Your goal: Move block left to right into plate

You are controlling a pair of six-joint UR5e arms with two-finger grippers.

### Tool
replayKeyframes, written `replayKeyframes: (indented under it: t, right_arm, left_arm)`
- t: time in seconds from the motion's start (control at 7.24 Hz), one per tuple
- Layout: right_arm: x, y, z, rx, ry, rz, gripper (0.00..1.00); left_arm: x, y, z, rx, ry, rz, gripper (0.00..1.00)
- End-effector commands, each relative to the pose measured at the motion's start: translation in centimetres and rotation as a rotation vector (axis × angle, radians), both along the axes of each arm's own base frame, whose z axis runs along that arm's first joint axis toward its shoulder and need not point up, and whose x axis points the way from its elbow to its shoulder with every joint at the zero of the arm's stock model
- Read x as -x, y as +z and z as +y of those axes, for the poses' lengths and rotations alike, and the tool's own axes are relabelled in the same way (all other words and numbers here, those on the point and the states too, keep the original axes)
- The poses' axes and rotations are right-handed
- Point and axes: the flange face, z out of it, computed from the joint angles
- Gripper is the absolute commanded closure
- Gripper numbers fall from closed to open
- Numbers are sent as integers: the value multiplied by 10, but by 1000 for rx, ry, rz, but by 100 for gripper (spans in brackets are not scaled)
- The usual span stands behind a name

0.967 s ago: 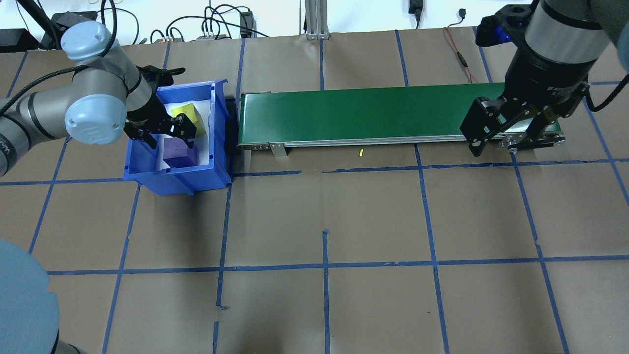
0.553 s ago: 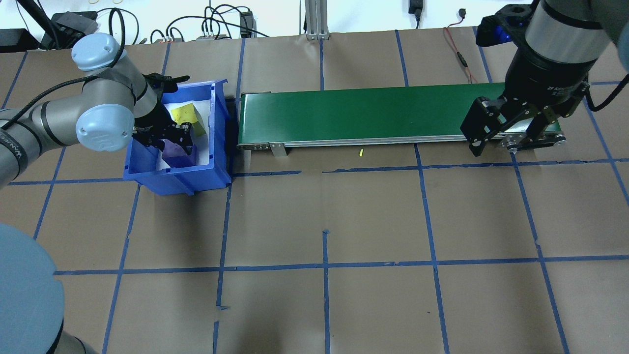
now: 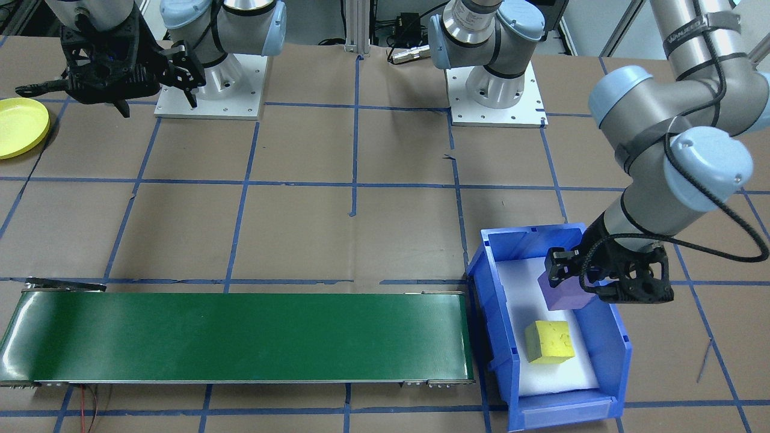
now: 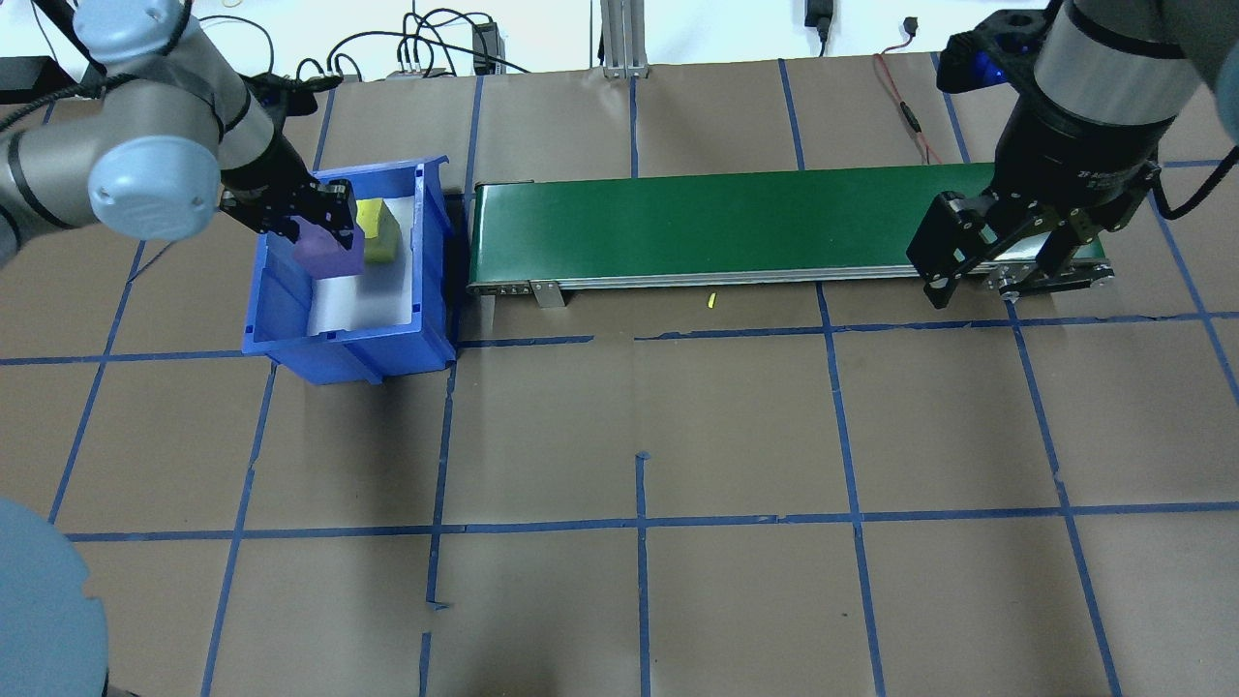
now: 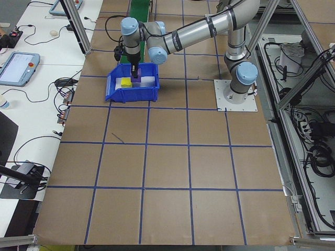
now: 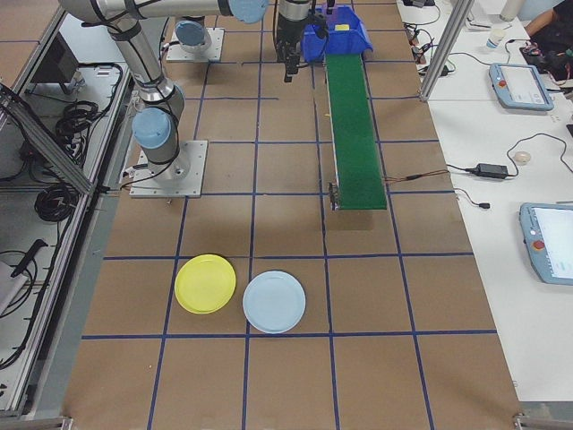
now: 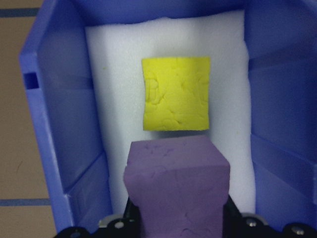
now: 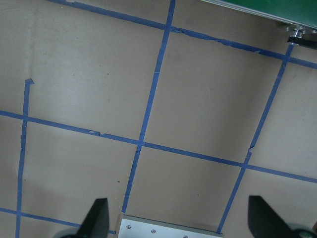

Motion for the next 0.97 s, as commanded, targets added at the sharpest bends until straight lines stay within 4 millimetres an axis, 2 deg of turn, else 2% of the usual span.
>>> replayKeyframes:
  t: [0.0,0.14,0.28,0.41,0.55,0.69,0.83]
  right_arm:
    - [0,-1,0,-1,1,0,0]
    - [0,0,0,0,1,0,0]
    - [-1,-2,-3,0,78,-2,0]
    - [5,-8,-8,-13,107,-4,0]
    - [2,-5,-13,20,119,-14,1]
    - [1,-5,-29,106,107,-7,0]
    - [6,-21,-48,82,112,-12,0]
  left_arm:
    - [81,29,8,22,-10,5,86]
    - [125,23,1,83,-11,12,86]
    - [146,1,-11,113,-27,27,82]
    - [163,-25,-24,137,-53,55,79]
    - [171,-50,-30,127,-68,55,79]
    - [177,-58,-34,146,-69,64,79]
    - [183,-60,-34,156,-79,72,79]
